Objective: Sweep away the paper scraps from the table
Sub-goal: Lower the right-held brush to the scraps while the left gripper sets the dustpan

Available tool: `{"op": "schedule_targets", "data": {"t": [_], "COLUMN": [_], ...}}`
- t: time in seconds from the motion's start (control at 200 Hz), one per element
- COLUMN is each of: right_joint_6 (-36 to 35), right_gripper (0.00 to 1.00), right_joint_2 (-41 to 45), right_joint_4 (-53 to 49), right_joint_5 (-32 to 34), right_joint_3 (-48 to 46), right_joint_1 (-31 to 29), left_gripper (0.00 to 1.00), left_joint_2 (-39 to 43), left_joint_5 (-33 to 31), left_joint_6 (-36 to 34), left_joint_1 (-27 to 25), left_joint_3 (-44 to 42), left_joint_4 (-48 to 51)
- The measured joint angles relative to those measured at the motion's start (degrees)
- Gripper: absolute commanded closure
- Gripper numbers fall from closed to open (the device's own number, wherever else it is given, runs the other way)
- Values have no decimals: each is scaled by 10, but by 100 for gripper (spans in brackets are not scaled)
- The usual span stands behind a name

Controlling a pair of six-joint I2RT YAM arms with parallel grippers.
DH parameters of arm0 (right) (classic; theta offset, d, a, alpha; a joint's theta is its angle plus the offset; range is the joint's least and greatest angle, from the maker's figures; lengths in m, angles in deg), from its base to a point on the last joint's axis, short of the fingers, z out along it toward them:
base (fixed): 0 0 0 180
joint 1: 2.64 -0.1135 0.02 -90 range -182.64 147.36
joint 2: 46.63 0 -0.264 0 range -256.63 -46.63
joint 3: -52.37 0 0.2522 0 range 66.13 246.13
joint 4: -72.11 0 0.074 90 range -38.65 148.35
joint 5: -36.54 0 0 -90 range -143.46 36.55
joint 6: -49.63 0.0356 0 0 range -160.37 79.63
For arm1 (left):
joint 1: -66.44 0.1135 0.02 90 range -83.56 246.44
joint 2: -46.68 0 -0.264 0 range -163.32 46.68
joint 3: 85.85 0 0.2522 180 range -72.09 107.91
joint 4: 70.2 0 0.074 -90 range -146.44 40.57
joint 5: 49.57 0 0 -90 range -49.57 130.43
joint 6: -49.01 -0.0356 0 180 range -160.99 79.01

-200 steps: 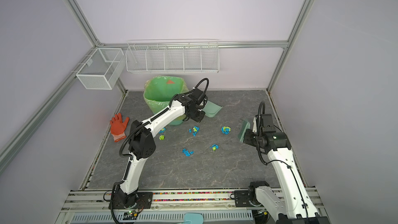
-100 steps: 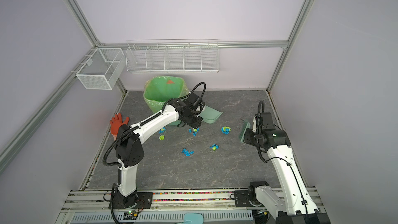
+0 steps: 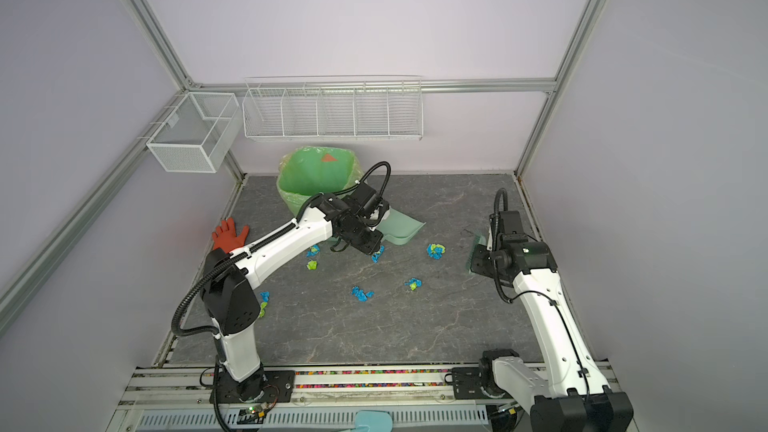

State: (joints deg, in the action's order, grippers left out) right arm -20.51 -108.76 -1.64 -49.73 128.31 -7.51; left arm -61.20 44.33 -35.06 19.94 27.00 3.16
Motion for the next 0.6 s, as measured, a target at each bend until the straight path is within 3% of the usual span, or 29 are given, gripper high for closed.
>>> {"op": "schedule_targets", "data": {"t": [0.295,0.6], "right_joint_6": [-13,-21], "right_gripper": [93,93], "right_joint_2": [-61,-105], "right_joint_4": [0,5], "right_joint_5": [1,17], "right_joint_3": [35,63], "right_joint_1": [-2,-9], "left_gripper": [100,100], "left_joint_2": [26,16], "left_joint_5": [3,5], "left_joint_6": [0,-2], "left_joint_1": [0,0], "left_joint_3": [-55,-51], "left_joint_4": [3,4]}}
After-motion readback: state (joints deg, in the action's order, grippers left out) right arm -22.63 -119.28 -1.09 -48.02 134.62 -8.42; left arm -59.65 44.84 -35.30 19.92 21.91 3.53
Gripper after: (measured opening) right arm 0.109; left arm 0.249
